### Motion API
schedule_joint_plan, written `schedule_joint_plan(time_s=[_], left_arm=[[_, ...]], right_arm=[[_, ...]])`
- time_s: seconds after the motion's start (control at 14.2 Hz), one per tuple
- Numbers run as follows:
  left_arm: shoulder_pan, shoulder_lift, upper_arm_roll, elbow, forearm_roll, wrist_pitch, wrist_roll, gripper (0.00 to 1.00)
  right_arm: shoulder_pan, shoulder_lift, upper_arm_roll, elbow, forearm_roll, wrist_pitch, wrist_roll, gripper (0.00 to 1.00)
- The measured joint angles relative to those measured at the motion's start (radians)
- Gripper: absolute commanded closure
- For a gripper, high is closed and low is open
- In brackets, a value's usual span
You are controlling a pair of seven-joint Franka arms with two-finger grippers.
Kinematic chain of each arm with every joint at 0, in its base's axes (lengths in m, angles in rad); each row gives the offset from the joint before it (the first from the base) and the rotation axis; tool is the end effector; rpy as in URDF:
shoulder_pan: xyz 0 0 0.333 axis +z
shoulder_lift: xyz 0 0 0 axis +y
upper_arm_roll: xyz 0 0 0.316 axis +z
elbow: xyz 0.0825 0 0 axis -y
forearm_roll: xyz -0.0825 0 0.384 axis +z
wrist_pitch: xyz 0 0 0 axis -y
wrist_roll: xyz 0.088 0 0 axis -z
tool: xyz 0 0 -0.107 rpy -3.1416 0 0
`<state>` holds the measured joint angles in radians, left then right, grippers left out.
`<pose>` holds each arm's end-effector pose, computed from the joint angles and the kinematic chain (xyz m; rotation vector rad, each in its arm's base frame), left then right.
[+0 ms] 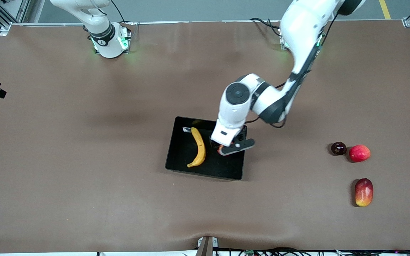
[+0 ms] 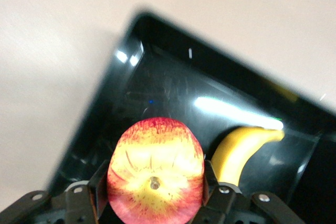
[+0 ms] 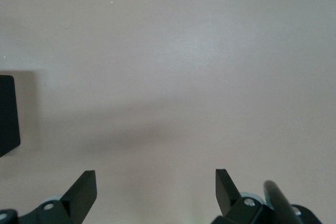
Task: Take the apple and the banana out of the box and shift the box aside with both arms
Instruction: 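Carry the apple with the left gripper beside the mango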
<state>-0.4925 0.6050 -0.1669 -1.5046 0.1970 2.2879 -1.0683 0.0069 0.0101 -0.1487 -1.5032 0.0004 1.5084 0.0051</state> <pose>0.5887 -0.4237 0.3348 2.9900 0.4999 0.2652 0.5463 -0.0775 0.6452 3.1323 -0.2304 -0.0076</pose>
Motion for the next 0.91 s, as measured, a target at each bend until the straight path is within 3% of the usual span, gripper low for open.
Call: schedule_joint_plan(time_s=[0.35, 0.91], left_arm=[[0.082, -0.113, 0.0, -0.002, 0.0, -0.054, 0.041, 1.0], [0.265, -0.142, 0.002, -0.006, -0.003, -0.114, 0.277, 1.0]], right_arm=[[0.015, 0.002, 0.001, 0.0, 0.0, 0.0, 0.0, 0.0], [0.015, 0.023, 0.001, 0.0, 0.0, 0.0, 0.0, 0.0]])
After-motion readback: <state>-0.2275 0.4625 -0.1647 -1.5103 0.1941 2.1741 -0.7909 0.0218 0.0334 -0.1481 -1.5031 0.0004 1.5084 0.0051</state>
